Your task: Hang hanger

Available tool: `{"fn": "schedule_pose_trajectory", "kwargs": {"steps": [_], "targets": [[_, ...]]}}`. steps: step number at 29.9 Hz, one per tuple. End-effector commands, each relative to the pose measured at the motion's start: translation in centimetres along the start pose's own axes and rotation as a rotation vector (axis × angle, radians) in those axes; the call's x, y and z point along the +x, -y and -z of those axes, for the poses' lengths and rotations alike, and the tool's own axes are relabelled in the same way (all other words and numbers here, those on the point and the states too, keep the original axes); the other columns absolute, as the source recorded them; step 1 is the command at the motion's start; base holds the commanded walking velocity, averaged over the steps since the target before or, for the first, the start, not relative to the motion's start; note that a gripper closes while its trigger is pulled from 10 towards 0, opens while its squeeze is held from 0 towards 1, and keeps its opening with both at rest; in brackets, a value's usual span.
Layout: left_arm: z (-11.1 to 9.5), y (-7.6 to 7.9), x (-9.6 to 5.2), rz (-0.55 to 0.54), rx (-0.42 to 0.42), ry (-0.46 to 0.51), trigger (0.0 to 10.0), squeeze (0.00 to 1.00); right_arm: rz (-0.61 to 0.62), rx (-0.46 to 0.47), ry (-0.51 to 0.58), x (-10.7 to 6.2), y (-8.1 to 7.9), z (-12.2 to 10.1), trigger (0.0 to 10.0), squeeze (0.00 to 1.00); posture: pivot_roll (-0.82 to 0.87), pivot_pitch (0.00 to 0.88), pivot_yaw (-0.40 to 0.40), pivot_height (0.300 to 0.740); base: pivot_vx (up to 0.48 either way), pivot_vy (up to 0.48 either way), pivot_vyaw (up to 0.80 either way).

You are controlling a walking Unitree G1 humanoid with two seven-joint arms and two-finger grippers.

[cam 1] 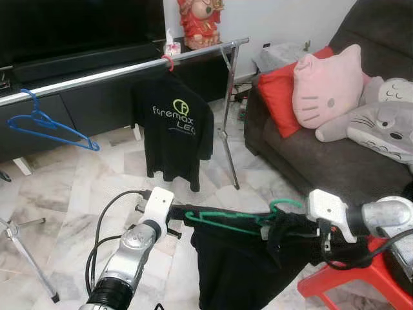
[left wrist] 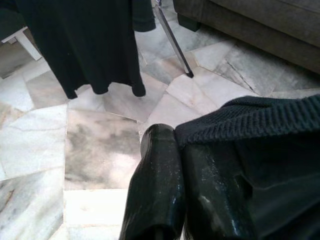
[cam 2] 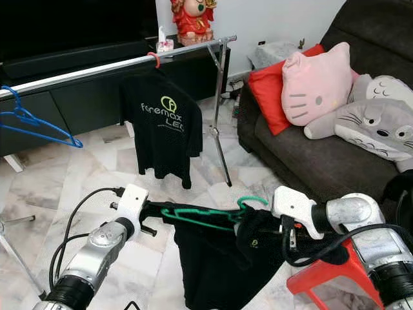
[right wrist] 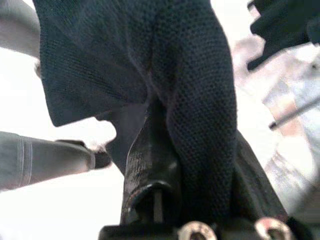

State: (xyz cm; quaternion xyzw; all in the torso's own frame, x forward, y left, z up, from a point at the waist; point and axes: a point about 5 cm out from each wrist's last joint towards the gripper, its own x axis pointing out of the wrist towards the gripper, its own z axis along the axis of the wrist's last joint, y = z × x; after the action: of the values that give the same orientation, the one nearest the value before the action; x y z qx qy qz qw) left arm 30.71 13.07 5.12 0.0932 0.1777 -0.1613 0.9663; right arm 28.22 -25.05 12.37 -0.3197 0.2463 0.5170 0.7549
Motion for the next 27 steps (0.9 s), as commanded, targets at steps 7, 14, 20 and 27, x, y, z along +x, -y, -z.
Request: {"fn": "schedule_pose_trajectory", "kwargs": {"steps": [7, 14, 20, 27], "targets": [[0.0, -1.9, -0.6, -0.061, 0.01, -0.012, 0.0, 0.0, 0.114, -0.056, -0.183, -0.1, 1.0, 1.6, 10.0, 0.0, -0.03, 0.0, 0.006, 0.716, 0.0, 0.0, 0.0], [-0.5, -1.3, -0.6, 0.0, 0.026, -0.005, 0.0, 0.0, 0.151, -0.064, -0.222, 1.8, 0.6, 2.2, 10.0, 0.0, -0.03, 0.0, 0.006, 0.716, 0.0, 0.0, 0.0], [-1.9, 0.3, -0.7, 0.129, 0.046, 0.026, 0.0, 0.0, 0.22, -0.008, -0.126, 4.4, 0.3, 1.2, 10.0, 0.0, -0.03, 0.0, 0.007, 0.716, 0.0, 0.0, 0.0], [-2.6, 1.8, -1.1, 0.235, 0.055, 0.033, 0.0, 0.0, 0.39, 0.107, -0.107, 6.7, 1.2, 0.8, 10.0, 0.0, -0.02, 0.0, 0.005, 0.716, 0.0, 0.0, 0.0]]}}
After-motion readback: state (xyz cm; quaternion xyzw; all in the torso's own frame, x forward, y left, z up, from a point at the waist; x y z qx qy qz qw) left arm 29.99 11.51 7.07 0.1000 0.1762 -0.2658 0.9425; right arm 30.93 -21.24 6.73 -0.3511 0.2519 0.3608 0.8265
